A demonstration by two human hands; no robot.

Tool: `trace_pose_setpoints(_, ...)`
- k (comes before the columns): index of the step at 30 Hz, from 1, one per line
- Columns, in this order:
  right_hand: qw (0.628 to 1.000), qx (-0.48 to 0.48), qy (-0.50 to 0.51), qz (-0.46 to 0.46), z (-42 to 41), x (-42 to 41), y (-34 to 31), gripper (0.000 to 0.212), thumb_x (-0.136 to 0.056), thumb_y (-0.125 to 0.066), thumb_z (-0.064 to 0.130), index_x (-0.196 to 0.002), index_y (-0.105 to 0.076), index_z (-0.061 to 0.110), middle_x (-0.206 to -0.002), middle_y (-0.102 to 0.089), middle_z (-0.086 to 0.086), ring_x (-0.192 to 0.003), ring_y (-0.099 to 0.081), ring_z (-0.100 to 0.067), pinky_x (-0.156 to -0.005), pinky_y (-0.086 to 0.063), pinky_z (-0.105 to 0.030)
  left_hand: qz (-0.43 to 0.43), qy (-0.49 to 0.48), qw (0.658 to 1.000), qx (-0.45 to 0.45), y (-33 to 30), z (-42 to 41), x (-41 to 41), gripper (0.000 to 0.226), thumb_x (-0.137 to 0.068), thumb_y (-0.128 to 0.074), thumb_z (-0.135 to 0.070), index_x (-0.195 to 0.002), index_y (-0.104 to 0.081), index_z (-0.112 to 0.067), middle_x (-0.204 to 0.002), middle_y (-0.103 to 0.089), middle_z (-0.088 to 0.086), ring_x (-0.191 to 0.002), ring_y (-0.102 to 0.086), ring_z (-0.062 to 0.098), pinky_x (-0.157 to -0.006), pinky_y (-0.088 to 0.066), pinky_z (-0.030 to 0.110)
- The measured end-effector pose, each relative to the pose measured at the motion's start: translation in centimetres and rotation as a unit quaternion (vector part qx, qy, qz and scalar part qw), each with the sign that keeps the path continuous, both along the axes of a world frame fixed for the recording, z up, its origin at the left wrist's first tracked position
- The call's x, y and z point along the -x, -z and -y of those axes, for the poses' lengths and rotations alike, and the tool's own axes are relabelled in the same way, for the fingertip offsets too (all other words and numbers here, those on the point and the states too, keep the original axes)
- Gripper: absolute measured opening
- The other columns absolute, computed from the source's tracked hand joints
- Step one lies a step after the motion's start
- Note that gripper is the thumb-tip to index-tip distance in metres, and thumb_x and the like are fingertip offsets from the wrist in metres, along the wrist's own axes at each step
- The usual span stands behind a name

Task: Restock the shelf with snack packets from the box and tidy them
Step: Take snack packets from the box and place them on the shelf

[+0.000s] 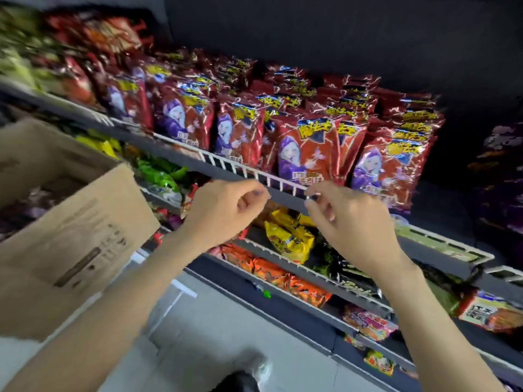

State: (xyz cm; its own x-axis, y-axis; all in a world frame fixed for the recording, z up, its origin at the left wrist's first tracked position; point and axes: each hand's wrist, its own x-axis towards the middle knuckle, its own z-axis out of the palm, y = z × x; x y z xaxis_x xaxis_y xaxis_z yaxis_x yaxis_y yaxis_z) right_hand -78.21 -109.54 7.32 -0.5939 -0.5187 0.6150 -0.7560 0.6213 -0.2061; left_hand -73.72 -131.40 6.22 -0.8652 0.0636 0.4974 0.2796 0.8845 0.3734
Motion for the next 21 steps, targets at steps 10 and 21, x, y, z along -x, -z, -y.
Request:
trace_pose_setpoints(10, 0.945, -0.166, -0.217, 0.178, 20.2, -3.0, 3.4, 0.019, -0.094, -0.053, 0.031, -0.110, -0.062, 0.028, -0.104, -0.066, 0.010, -0.095, -0.062, -0.015, -0.076, -0.051, -0.037, 0.121, -0.159, 0.978, -0.064, 3.9, 21.3, -14.8, 0.026, -0.089, -0.048, -0.040, -0.102, -0.067, -0.028, -0.098, -0.069, -0.013, -0.089, -0.062, 0.002, -0.079, -0.047, 0.021)
trace_pose_setpoints(21, 0.898, -0.138, -0.360, 0.212, 50.0, -2.5, 5.8, 0.017, -0.095, -0.053, 0.024, -0.107, -0.065, 0.026, -0.099, -0.063, 0.015, -0.086, -0.057, 0.000, -0.075, -0.052, -0.032, 0.147, -0.326, 0.932, -0.064, 8.1, 49.9, -21.3, 0.015, -0.088, -0.061, -0.025, -0.099, -0.069, -0.030, -0.095, -0.070, -0.018, -0.086, -0.064, -0.002, -0.075, -0.053, 0.027)
